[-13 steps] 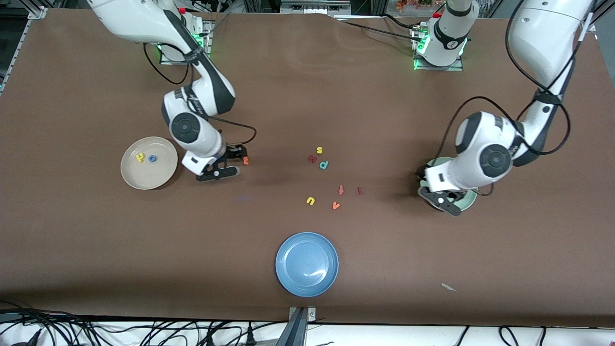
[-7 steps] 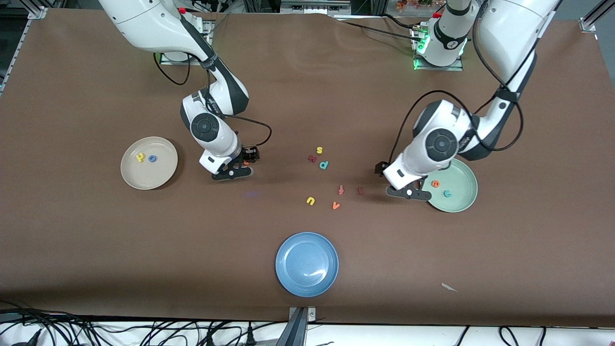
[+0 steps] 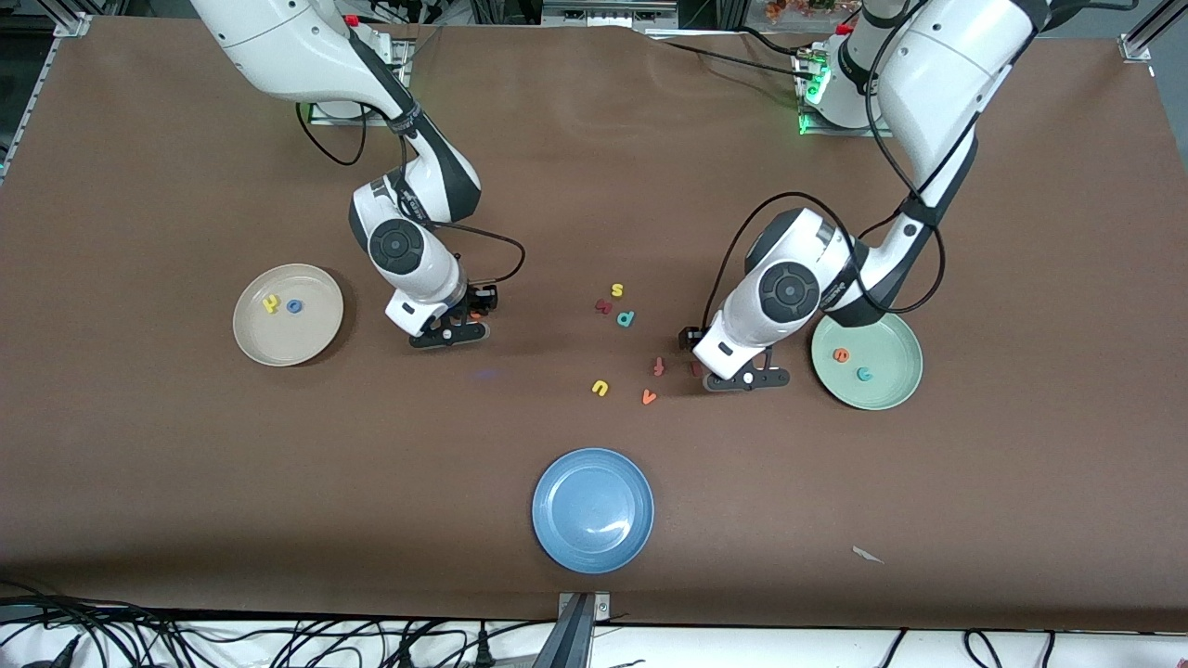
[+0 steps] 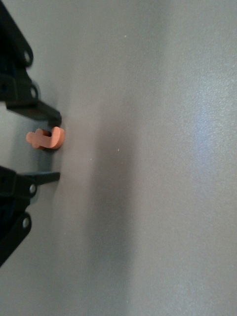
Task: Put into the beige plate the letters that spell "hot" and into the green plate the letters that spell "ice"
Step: 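Carry the orange letter to the white plate while the left gripper grasps the pink l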
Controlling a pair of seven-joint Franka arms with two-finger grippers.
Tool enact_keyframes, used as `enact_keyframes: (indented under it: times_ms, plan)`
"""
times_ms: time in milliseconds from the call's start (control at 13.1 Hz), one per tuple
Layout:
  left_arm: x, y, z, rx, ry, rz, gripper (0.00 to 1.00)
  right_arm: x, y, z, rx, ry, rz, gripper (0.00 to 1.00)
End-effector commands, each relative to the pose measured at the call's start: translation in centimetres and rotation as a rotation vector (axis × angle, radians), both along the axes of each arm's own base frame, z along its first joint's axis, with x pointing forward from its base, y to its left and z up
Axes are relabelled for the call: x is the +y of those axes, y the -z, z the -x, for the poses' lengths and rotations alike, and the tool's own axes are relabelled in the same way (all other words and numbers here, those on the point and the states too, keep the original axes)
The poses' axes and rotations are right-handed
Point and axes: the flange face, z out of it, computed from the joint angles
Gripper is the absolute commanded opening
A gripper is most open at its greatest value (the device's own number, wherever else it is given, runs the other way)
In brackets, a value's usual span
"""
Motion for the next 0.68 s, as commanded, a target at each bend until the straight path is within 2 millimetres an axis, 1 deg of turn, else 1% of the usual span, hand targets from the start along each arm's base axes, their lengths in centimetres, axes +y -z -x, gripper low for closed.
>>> enact_keyframes:
  times_ms: [0,76,152,228,304,380,456,532,608]
  plan:
    - [-2.6,1.0,-1.7,-0.030,0.029,0.012,0.83,0.4,0.6,-0.1,0.004,0.005,-0.001,0.43]
    - [-2.9,1.6,-1.6,-0.021,0.034,0.011,0.81,0.4,0.6,-0.1,0.004,0.005,-0.001,0.40]
    - [-2.5,2.0,-1.8,-0.027,0.041,-0.003,0.76,0.5,0.5,-0.1,0.003,0.005,-0.002,0.39]
    - [-1.8,2.1,-2.1,-0.051,0.072,-0.036,0.74,0.5,0.4,-0.1,0.001,0.005,-0.002,0.33]
    - [-1.5,2.1,-2.3,-0.072,0.112,-0.060,0.64,0.4,0.5,-0.1,0.004,0.008,-0.001,0.27]
    - [-1.5,2.2,-2.3,-0.069,0.108,-0.059,0.61,0.5,0.4,-0.1,0.004,0.005,-0.001,0.22]
    - [-1.6,2.6,-2.2,-0.063,0.110,-0.059,0.58,0.5,0.4,-0.1,0.004,0.006,-0.001,0.19]
    - [-1.5,3.6,-1.9,-0.048,0.100,-0.062,0.56,0.4,0.3,-0.2,0.004,0.006,-0.001,0.14]
    - [-1.7,4.0,-1.8,-0.041,0.099,-0.062,0.56,0.4,0.3,-0.2,0.004,0.006,-0.001,0.12]
